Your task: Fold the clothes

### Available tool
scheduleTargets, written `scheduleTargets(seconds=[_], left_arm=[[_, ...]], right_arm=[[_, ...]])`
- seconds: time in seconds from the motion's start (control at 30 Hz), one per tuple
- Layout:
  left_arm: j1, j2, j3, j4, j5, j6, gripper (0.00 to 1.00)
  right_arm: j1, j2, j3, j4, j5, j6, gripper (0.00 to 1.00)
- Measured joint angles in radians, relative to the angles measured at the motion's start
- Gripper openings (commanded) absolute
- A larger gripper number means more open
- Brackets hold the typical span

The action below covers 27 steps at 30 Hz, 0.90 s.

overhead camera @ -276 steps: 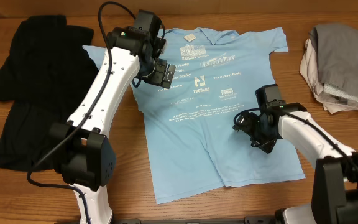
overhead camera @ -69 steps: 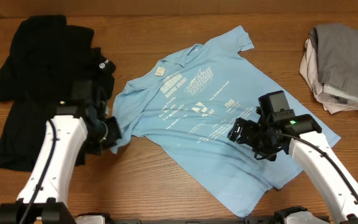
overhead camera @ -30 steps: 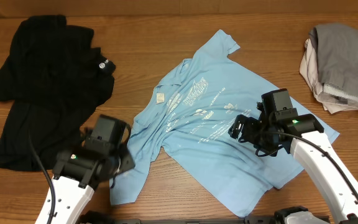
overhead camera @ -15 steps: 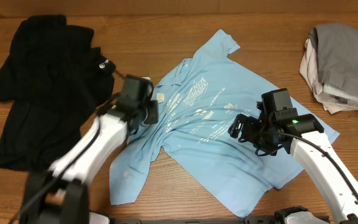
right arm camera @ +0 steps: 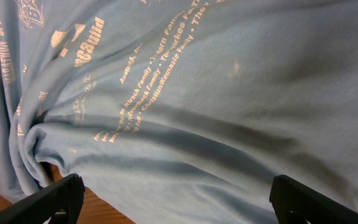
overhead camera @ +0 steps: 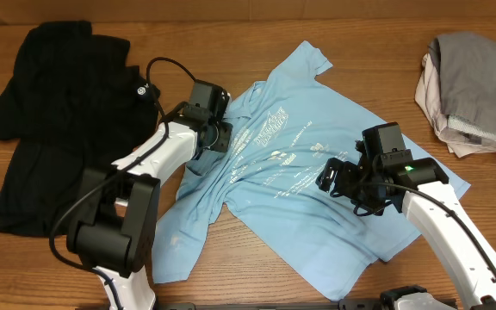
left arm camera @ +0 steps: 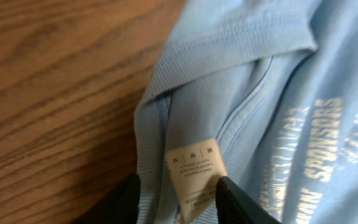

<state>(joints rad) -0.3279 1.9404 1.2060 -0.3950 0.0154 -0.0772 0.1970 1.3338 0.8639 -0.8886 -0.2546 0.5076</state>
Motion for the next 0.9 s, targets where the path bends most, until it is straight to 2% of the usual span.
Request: scheduleTargets(seconds=[0.2, 0.3, 0.37, 0.4, 0.43, 0.67, 0.8, 0.9], left_arm=[[0.0, 0.039, 0.008, 0.001, 0.007, 0.03, 0.39], [0.0, 0.04, 0.008, 0.002, 0.007, 0.033, 0.34], [0.0, 0.04, 0.008, 0.003, 0.007, 0.033, 0.24], [0.0, 0.04, 0.008, 0.003, 0.01, 0.039, 0.09], [0.0, 0.04, 0.008, 0.003, 0.01, 0.037, 0.04], [-0.002, 0.04, 0.011, 0.003, 0.006, 0.039, 0.04], [-0.006, 0.04, 0.012, 0.004, -0.042, 0.021, 0.04], [-0.001, 0.039, 0.012, 0.003, -0.101, 0.002, 0.08]], right_arm=[[0.0, 0.0, 0.0, 0.0, 0.0, 0.0, 1.0], [0.0, 0.0, 0.0, 0.0, 0.0, 0.0, 1.0], [0.0, 0.0, 0.0, 0.002, 0.0, 0.0, 1.0], [0.0, 0.0, 0.0, 0.005, 0.0, 0.0, 1.0], [0.0, 0.0, 0.0, 0.006, 0.0, 0.0, 1.0], [0.0, 0.0, 0.0, 0.014, 0.0, 0.0, 1.0], [0.0, 0.0, 0.0, 0.014, 0.0, 0.0, 1.0], [0.0, 0.0, 0.0, 0.013, 0.0, 0.0, 1.0]])
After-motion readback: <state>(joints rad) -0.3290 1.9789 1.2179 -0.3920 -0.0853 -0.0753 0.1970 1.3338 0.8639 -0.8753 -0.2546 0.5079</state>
